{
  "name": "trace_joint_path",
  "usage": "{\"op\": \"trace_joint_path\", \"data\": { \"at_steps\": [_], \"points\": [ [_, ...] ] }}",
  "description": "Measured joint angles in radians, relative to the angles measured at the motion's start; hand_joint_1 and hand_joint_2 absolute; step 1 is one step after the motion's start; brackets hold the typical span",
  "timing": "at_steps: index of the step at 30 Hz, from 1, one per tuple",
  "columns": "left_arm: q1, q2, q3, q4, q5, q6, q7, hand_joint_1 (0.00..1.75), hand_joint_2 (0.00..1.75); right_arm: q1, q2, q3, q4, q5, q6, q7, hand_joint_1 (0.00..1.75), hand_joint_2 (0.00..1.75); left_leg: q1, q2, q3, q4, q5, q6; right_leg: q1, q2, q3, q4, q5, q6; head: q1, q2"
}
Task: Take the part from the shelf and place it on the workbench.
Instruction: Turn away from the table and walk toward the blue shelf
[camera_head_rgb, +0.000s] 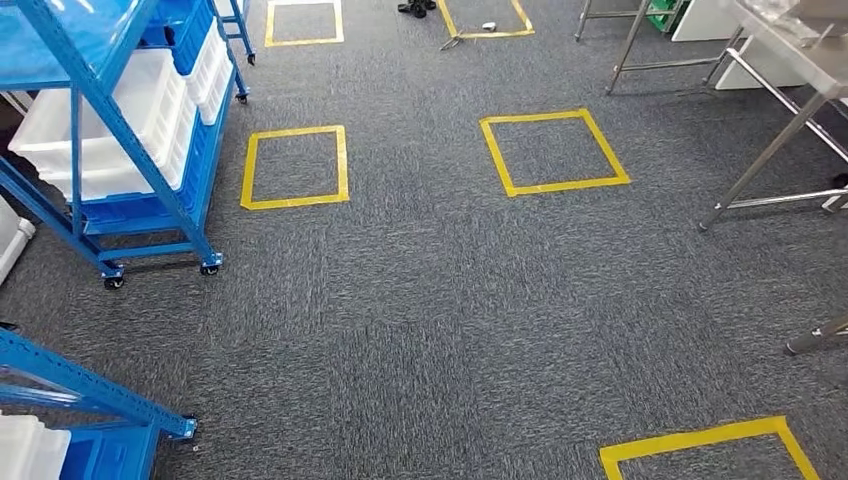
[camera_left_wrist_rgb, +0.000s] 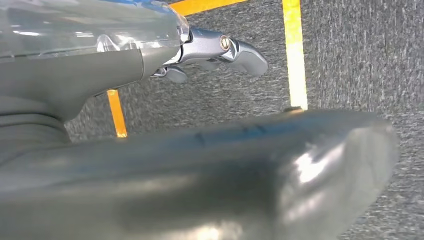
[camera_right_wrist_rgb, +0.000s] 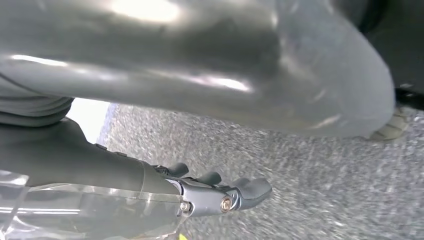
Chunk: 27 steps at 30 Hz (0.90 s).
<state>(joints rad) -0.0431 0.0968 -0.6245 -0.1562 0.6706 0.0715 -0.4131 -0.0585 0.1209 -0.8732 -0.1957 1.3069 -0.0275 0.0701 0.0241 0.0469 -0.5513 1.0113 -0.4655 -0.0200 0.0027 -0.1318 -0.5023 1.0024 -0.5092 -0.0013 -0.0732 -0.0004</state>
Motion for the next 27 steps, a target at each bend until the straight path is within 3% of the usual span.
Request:
{"op": "trace_joint_path", "data": {
  "at_steps": [1,3,5,6,7,8,9,11,12,14,16,18,20,22,23,24,25,27],
  "points": [
    [-0.001,0.000,0.000,0.000,0.002,-0.001,0.004,0.00,0.00,-0.004,0.000,0.000,0.000,0.000,0.001,0.001,0.00,0.00,0.000,-0.011,-0.001,-0.002,0.002,0.007,-0.004,0.002,0.001,0.003,-0.004,0.006,0.000,0.000],
    [-0.004,0.000,0.000,0.000,0.006,-0.003,0.012,0.00,0.00,-0.009,0.000,0.000,0.000,0.002,0.003,0.002,0.00,0.00,0.002,-0.031,-0.002,-0.006,0.009,0.020,-0.012,0.050,-0.018,0.049,-0.041,0.017,0.000,0.000],
    [-0.008,0.000,0.000,0.000,0.010,-0.003,0.017,0.00,0.00,-0.010,0.000,0.000,0.000,0.006,0.006,0.002,0.00,0.00,0.002,-0.050,-0.007,-0.006,0.014,0.027,-0.015,0.111,-0.078,0.173,-0.110,0.021,0.000,0.000],
    [-0.010,0.000,0.000,0.000,0.010,-0.003,0.018,0.00,0.00,-0.009,0.000,0.000,0.000,0.008,0.009,0.002,0.00,0.00,0.001,-0.061,-0.010,-0.006,0.015,0.028,-0.015,0.123,-0.112,0.242,-0.138,0.021,0.000,0.000],
    [-0.011,-0.001,0.000,0.000,0.011,-0.003,0.019,0.00,0.00,-0.009,0.000,0.000,0.000,0.010,0.011,0.002,0.00,0.00,0.000,-0.074,-0.011,-0.006,0.016,0.029,-0.015,0.127,-0.137,0.289,-0.147,0.019,0.000,0.000],
    [-0.012,-0.001,0.000,0.000,0.011,-0.002,0.020,0.00,0.00,-0.008,-0.001,0.000,0.000,0.011,0.013,0.002,0.00,0.00,-0.001,-0.089,-0.011,-0.006,0.017,0.029,-0.015,0.129,-0.145,0.298,-0.134,0.017,0.000,0.000],
    [-0.012,-0.002,0.000,0.000,0.012,-0.002,0.021,0.00,0.00,-0.008,-0.001,0.000,0.000,0.012,0.014,0.002,0.00,0.00,-0.001,-0.104,-0.010,-0.005,0.018,0.028,-0.016,0.133,-0.132,0.265,-0.102,0.014,0.000,0.000],
    [-0.014,-0.005,0.000,0.000,0.013,-0.002,0.021,0.00,0.00,-0.008,-0.005,0.000,0.000,0.012,0.014,0.002,0.00,0.00,-0.001,-0.133,-0.009,-0.004,0.019,0.023,-0.016,0.173,-0.074,0.125,-0.023,0.007,0.000,0.000],
    [-0.016,-0.006,0.000,0.000,0.014,-0.002,0.021,0.00,0.00,-0.008,-0.007,0.000,0.000,0.012,0.014,0.002,0.00,0.00,-0.002,-0.146,-0.011,-0.003,0.020,0.018,-0.017,0.195,-0.051,0.066,0.001,0.004,0.000,0.000],
    [-0.019,-0.008,0.000,0.000,0.014,-0.003,0.021,0.00,0.00,-0.010,-0.010,0.000,0.000,0.011,0.014,0.002,0.00,0.00,-0.002,-0.168,-0.018,-0.003,0.024,0.006,-0.014,0.216,-0.035,0.019,0.014,0.000,0.000,0.000],
    [-0.016,-0.008,0.000,0.000,0.012,-0.004,0.021,0.00,0.00,-0.014,-0.014,0.000,0.000,0.010,0.015,0.002,0.00,0.00,0.001,-0.179,-0.026,-0.004,0.027,-0.007,-0.012,0.191,-0.035,0.014,0.020,-0.010,0.000,0.000],
    [-0.016,-0.009,0.000,0.000,0.010,-0.005,0.022,0.00,0.00,-0.014,-0.017,0.000,0.000,0.006,0.017,0.002,0.00,0.00,0.001,-0.134,-0.047,0.033,0.001,-0.013,-0.013,0.163,-0.034,0.005,0.026,-0.027,0.000,0.000],
    [-0.023,-0.010,-0.001,0.000,0.009,-0.006,0.023,0.00,0.00,-0.011,-0.019,-0.001,0.000,0.002,0.017,0.003,0.00,0.00,-0.001,-0.075,-0.098,0.146,-0.066,-0.015,-0.009,0.133,-0.036,0.002,0.027,-0.038,0.000,0.000],
    [-0.028,-0.010,-0.001,0.000,0.008,-0.006,0.024,0.00,0.00,-0.008,-0.019,-0.003,0.000,0.000,0.017,0.004,0.00,0.00,-0.001,-0.060,-0.146,0.263,-0.115,-0.018,-0.002,0.101,-0.037,0.002,0.026,-0.041,0.000,0.000],
    [-0.029,-0.011,-0.001,0.000,0.007,-0.006,0.024,0.00,0.00,-0.007,-0.019,-0.005,0.000,0.000,0.017,0.004,0.00,0.00,-0.001,-0.058,-0.148,0.279,-0.114,-0.019,0.001,0.086,-0.037,0.003,0.026,-0.042,0.000,0.000],
    [-0.028,-0.010,-0.001,0.000,0.006,-0.006,0.025,0.00,0.00,-0.008,-0.019,-0.006,0.000,0.000,0.017,0.005,0.00,0.00,-0.002,-0.054,-0.128,0.252,-0.095,-0.017,0.003,0.071,-0.037,0.003,0.025,-0.042,0.000,0.000],
    [-0.028,-0.010,-0.001,0.000,0.006,-0.006,0.026,0.00,0.00,-0.009,-0.019,-0.006,0.000,0.000,0.017,0.005,0.00,0.00,-0.004,-0.044,-0.090,0.190,-0.064,-0.013,0.005,0.058,-0.035,0.004,0.023,-0.042,0.000,0.000],
    [-0.030,-0.010,-0.001,0.000,0.006,-0.006,0.027,0.00,0.00,-0.009,-0.019,-0.006,0.000,-0.001,0.017,0.005,0.00,0.00,-0.013,-0.001,-0.013,0.050,-0.018,0.001,0.009,0.034,-0.032,0.007,0.019,-0.039,0.000,0.000]
  ]
}}
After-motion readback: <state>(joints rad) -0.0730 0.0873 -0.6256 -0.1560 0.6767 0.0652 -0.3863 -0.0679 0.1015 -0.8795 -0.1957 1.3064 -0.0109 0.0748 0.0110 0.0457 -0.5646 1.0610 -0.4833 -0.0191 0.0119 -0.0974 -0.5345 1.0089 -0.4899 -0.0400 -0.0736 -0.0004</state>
